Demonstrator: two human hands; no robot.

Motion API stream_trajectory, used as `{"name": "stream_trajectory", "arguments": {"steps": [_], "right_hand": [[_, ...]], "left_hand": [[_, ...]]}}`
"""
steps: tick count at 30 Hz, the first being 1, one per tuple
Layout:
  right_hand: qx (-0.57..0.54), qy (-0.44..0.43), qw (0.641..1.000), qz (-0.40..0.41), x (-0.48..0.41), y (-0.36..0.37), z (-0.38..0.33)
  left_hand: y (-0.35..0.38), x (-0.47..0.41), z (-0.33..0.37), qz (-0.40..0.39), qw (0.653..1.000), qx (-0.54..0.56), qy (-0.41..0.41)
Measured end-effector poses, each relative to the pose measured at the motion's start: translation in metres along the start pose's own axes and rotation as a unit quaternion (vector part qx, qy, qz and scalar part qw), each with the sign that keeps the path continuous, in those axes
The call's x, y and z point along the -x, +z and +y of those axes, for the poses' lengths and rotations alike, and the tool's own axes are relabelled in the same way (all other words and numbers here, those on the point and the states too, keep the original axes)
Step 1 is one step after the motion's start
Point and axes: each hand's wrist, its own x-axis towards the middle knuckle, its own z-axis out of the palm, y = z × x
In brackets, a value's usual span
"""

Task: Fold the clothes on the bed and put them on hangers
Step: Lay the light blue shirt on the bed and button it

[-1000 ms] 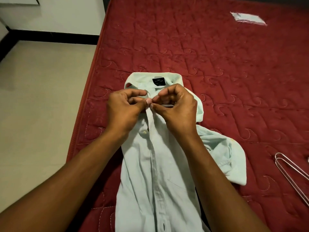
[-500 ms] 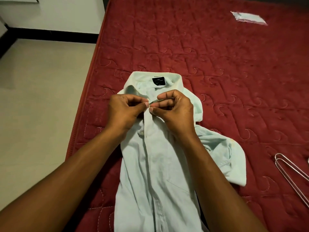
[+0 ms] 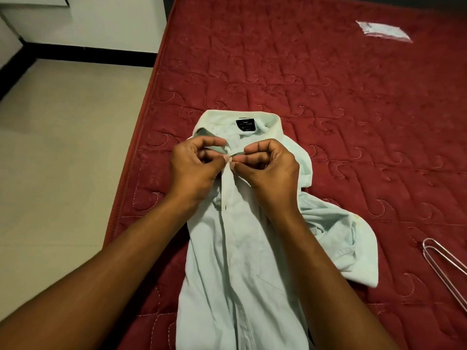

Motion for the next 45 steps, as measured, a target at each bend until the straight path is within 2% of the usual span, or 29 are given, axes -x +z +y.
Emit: {"name": "stream_trajectory", "arguments": {"steps": [6, 11, 13, 16, 19, 21, 23, 27, 32, 35, 38, 42, 45], "right_hand": [[-0.016, 0.009, 1.0, -0.016, -0.008, -0.005, 0.002], [0.062, -0.024, 0.998, -0.024, -0.013, -0.013, 0.006], [0.057, -0.031, 0.997, -0.032, -0.014, -0.012, 0.007], [-0.038, 0.009, 0.999, -0.033, -0.013, -0.008, 0.006], [-0.195, 0.109, 0.974, -0.038, -0.009, -0.005, 0.0], [-0.209, 0.139, 0.967, -0.033, -0.007, -0.004, -0.003], [-0.163, 0.14, 0.976, -0.035, -0.008, -0.007, -0.008], [0.073, 0.07, 0.991, -0.091, -0.014, -0.024, -0.034], [0.241, 0.043, 0.957, -0.156, 0.005, -0.014, -0.052], [0.346, 0.009, 0.928, -0.139, 0.015, 0.001, -0.047], [0.323, 0.019, 0.934, -0.153, 0.01, -0.003, -0.04], [0.209, 0.107, 0.959, -0.16, -0.003, -0.029, -0.031], [0.15, 0.143, 0.965, -0.163, -0.003, -0.045, -0.03]], "left_hand": [[0.0, 0.002, 0.003, -0.017, 0.999, 0.004, 0.036], [-0.001, 0.002, 0.001, -0.059, 0.996, -0.022, 0.064], [-0.002, 0.002, 0.003, -0.067, 0.996, -0.003, 0.053], [-0.003, 0.002, 0.007, -0.072, 0.996, 0.039, 0.026], [-0.004, 0.002, 0.011, -0.079, 0.993, 0.081, -0.026], [-0.005, 0.002, 0.012, -0.088, 0.989, 0.101, -0.068], [-0.004, 0.003, 0.013, -0.08, 0.985, 0.115, -0.097], [-0.004, 0.001, 0.016, -0.038, 0.985, 0.128, -0.108], [-0.002, -0.001, 0.018, -0.007, 0.99, 0.113, -0.088], [-0.004, -0.001, 0.016, 0.001, 0.995, 0.084, -0.059], [-0.005, 0.0, 0.018, -0.001, 0.996, 0.078, -0.054], [-0.008, -0.002, 0.025, -0.002, 0.994, 0.098, -0.055], [-0.017, 0.001, 0.031, -0.024, 0.996, 0.05, -0.07]]}}
